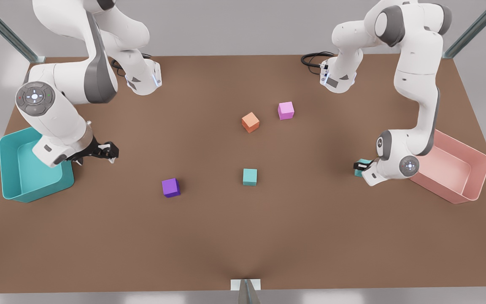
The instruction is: Stack the two blue cubes on top of each other
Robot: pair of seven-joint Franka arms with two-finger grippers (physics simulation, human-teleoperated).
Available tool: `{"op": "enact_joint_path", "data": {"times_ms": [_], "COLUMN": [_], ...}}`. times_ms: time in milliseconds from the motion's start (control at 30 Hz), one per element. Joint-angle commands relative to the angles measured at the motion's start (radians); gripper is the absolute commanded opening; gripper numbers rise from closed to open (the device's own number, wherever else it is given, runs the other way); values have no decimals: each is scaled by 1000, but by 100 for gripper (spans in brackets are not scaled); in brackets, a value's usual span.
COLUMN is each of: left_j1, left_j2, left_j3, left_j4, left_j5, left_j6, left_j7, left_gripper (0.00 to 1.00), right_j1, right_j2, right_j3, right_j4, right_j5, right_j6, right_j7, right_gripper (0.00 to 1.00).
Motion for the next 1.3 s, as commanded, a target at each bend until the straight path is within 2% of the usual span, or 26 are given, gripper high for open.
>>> {"op": "enact_joint_path", "data": {"times_ms": [0,33,133,167,267,367,467,567,633,1000,1033,1067,1100,1267], "left_j1": [-70,-152,-164,-173,-310,-360,-456,-475,-482,-483,-483,-483,-482,-480], "left_j2": [-47,-46,-3,71,198,243,352,358,358,412,412,412,415,416], "left_j3": [0,-12,-227,-297,-299,-297,-290,-294,-301,-307,-305,-305,-305,-305], "left_j4": [4,44,168,264,482,553,676,674,679,723,725,725,725,748], "left_j5": [-16,-16,-17,-16,-13,-13,-2,-11,-22,-17,-16,-17,-17,-17], "left_j6": [-7,-48,-53,-53,-53,-53,-53,-119,-240,-225,-225,-225,-225,-226], "left_j7": [-86,-241,-623,-706,-1007,-1117,-1205,-1228,-1239,-1234,-1234,-1231,-1229,-1232], "left_gripper": [56,56,56,56,56,56,56,56,56,56,58,87,100,100], "right_j1": [-2,-2,-2,-2,-2,-2,-2,-2,-12,-10,-10,-10,-10,-10], "right_j2": [0,0,0,7,11,13,13,13,13,16,17,17,17,17], "right_j3": [0,0,0,0,0,0,0,0,-2,0,0,0,0,0], "right_j4": [1,1,1,1,1,1,1,1,1,1,1,1,1,1], "right_j5": [1,1,1,1,-1,1,1,1,1,-1,-1,-1,-1,-1], "right_j6": [-11,-11,-11,-11,-11,-11,-13,-13,-33,-33,-33,-33,-33,-33], "right_j7": [-387,-387,-387,-389,-389,-389,-389,-389,-389,-390,-390,-390,-389,-389], "right_gripper": [100,100,100,100,100,100,100,100,100,100,100,100,100,100]}}
